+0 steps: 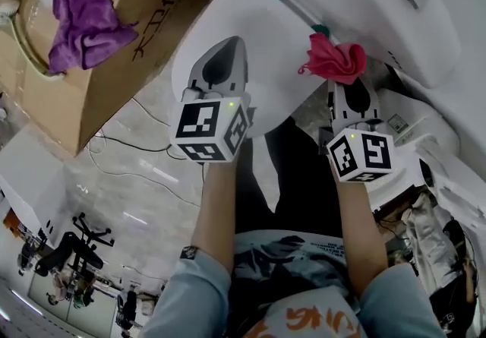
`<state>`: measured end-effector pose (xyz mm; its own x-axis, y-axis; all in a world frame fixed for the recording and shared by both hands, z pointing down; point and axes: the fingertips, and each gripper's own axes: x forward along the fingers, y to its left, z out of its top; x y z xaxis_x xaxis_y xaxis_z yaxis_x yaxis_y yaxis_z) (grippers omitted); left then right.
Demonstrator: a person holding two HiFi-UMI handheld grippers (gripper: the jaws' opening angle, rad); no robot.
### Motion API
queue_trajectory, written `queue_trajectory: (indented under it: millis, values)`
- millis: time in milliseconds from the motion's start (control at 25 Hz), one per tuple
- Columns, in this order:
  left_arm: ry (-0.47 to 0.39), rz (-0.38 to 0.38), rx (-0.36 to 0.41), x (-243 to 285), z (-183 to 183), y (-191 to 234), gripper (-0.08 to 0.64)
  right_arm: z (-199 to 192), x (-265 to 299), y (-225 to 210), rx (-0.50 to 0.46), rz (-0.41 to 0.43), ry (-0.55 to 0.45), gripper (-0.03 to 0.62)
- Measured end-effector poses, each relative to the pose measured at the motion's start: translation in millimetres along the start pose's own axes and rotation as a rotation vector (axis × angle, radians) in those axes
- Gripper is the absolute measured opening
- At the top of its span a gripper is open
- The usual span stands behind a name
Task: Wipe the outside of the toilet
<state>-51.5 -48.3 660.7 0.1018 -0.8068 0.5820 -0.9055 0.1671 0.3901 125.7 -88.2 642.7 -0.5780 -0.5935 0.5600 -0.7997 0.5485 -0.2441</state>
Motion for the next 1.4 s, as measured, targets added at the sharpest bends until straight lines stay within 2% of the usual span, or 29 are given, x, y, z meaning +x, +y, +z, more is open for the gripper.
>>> queue_trajectory:
  millis: [240,520,800,1040,1400]
  values:
    - [-0.027,0.063,-0.059,-15.1,3.6,34.4,0.025,4.5,57.2,52.5,-0.111,0.15,0.046,0.066]
    - [-0.003,0.075,-0.092,-8.2,-5.4,47.7,0.025,14.0,113.0,79.0,-0.151,0.196,0.067,0.066]
    - [0.015,0.074,-0.092,11.5,-1.4,57.0,0.025,18.2,165.8,94.6,-0.166,0.199,0.071,0.066]
    - [0.021,0.089,-0.096,23.9,1.8,68.6,0.025,19.6,206.5,99.9,-0.225,0.185,0.061,0.066]
    - [0.052,0.091,-0.098,30.4,-9.5,73.5,0.025,-1.7,243.1,81.0,-0.267,0.095,0.118,0.064]
